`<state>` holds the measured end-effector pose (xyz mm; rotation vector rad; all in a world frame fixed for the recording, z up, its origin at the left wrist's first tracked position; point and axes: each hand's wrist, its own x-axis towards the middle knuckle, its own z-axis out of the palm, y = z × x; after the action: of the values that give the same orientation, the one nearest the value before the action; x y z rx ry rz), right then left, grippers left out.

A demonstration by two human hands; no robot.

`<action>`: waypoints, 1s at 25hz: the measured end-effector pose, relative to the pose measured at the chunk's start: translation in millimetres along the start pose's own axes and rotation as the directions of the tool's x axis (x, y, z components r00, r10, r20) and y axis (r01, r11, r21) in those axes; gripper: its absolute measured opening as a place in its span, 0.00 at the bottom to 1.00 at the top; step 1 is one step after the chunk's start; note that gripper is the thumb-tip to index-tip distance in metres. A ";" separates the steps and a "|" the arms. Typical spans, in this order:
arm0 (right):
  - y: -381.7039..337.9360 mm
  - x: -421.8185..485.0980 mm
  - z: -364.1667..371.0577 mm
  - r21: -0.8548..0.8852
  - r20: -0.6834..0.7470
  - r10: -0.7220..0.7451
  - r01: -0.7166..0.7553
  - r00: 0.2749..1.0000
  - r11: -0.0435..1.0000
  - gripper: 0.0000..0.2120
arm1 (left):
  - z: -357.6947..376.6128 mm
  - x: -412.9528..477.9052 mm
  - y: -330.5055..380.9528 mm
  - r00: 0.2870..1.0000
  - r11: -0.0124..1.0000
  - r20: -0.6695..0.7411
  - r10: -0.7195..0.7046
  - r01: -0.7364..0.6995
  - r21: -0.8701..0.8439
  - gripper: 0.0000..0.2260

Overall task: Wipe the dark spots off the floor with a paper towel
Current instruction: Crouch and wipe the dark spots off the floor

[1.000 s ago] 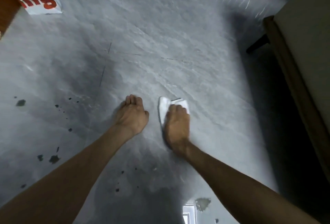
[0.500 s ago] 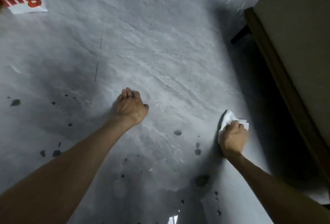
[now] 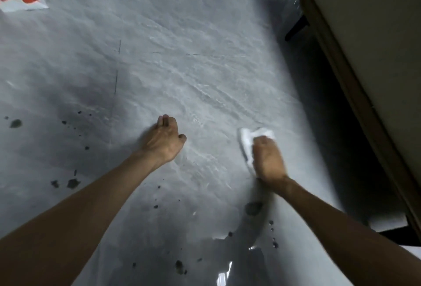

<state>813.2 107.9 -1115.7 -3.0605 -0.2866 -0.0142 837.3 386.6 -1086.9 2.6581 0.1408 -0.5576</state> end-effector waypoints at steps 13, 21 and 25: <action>-70.3 13.6 24.9 0.183 0.086 -0.554 0.533 0.828 0.826 0.10 | -12.9 11.5 -2.2 0.996 0.996 -0.087 0.031 -0.023 0.088 0.12; -33.9 63.4 15.0 0.155 -0.111 0.496 -0.478 0.861 0.865 0.11 | -7.9 15.2 0.9 0.998 0.999 -0.056 -0.023 0.024 0.025 0.12; -153.3 1.4 39.4 0.223 0.010 -0.272 0.264 0.962 0.939 0.13 | -6.1 11.7 2.6 0.996 0.995 -0.090 0.025 -0.016 0.100 0.12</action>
<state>786.2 261.1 -1144.8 -2.7813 -0.6595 0.0616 850.7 387.0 -1085.6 2.7798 0.1143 -0.4480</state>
